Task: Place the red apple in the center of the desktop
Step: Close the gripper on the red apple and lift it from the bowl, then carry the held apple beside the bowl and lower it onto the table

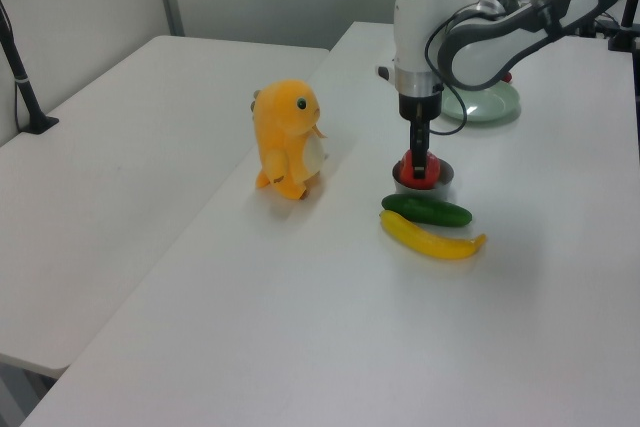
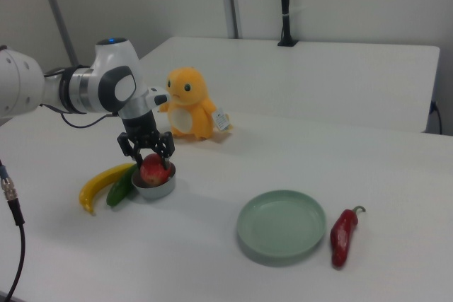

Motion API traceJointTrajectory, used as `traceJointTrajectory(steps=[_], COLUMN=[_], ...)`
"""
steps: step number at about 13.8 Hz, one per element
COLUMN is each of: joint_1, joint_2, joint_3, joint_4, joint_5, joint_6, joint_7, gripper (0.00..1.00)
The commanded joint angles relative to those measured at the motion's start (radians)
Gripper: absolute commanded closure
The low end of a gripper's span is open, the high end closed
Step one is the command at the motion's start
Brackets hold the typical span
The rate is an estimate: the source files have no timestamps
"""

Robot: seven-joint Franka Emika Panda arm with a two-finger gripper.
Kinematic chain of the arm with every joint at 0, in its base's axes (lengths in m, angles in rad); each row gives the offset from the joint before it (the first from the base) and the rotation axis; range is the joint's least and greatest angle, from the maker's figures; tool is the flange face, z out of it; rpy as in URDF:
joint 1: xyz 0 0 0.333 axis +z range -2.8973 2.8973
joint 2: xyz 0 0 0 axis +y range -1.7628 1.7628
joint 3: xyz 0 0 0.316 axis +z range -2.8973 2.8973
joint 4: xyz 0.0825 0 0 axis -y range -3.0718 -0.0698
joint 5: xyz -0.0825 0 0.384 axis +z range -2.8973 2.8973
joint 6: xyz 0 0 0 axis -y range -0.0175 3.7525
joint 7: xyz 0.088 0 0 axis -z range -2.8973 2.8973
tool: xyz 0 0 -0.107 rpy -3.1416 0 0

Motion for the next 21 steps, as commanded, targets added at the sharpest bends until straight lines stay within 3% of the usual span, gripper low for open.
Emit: traceJointTrajectory(steps=[1, 6, 8, 10, 13, 18, 21], joint_1=[-0.019, -0.076, -0.093, -0.099, -0.098, -0.105, -0.114], joint_2=[-0.117, -0.314, -0.347, -0.39, -0.353, -0.277, -0.258], joint_3=[0.011, 0.011, 0.002, -0.003, -0.009, -0.01, -0.012], joint_4=[-0.048, -0.171, -0.24, -0.33, -0.352, -0.351, -0.343], joint_5=[0.032, 0.04, 0.049, 0.104, 0.161, 0.155, 0.15], joint_6=[-0.096, -0.265, -0.247, -0.161, -0.089, 0.033, 0.028], joint_7=[-0.037, -0.22, -0.278, -0.31, -0.289, -0.291, -0.292], gripper=[0.63, 0.62, 0.59, 0.59, 0.58, 0.58, 0.58])
